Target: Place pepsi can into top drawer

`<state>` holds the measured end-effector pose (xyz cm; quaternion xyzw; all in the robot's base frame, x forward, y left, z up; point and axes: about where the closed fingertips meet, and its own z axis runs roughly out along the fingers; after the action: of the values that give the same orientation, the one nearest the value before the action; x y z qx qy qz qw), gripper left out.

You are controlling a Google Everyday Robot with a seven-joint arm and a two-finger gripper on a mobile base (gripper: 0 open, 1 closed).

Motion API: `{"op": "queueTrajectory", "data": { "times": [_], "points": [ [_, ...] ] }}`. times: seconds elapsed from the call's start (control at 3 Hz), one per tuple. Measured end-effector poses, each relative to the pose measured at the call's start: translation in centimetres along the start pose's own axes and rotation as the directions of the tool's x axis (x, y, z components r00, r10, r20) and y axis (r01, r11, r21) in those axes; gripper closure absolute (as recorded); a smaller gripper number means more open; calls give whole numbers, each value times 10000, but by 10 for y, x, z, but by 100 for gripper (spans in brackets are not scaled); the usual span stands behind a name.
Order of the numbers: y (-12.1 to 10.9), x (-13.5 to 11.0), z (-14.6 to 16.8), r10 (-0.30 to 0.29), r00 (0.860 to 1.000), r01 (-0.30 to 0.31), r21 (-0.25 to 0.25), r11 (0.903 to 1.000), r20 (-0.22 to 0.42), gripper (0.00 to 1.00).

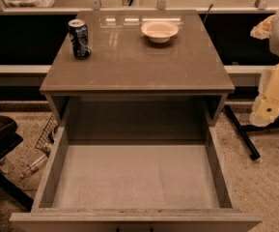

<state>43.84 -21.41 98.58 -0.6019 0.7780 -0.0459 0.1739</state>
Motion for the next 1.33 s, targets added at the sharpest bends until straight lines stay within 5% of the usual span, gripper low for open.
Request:
{"op": "queueTrajectory", "data": {
  "times": [0.33, 0.67, 1.0, 1.33],
  "points": [
    [0, 0, 0, 0, 10000, 0, 0, 10000, 0, 0],
    [-14, -25, 8, -131, 9969, 129, 29, 9999, 775, 0],
    [-35, -61, 32, 382, 9723, -364, -118, 9993, 2305, 0],
    [-61, -107, 62, 913, 8910, -850, -341, 9958, 4448, 0]
  ]
}}
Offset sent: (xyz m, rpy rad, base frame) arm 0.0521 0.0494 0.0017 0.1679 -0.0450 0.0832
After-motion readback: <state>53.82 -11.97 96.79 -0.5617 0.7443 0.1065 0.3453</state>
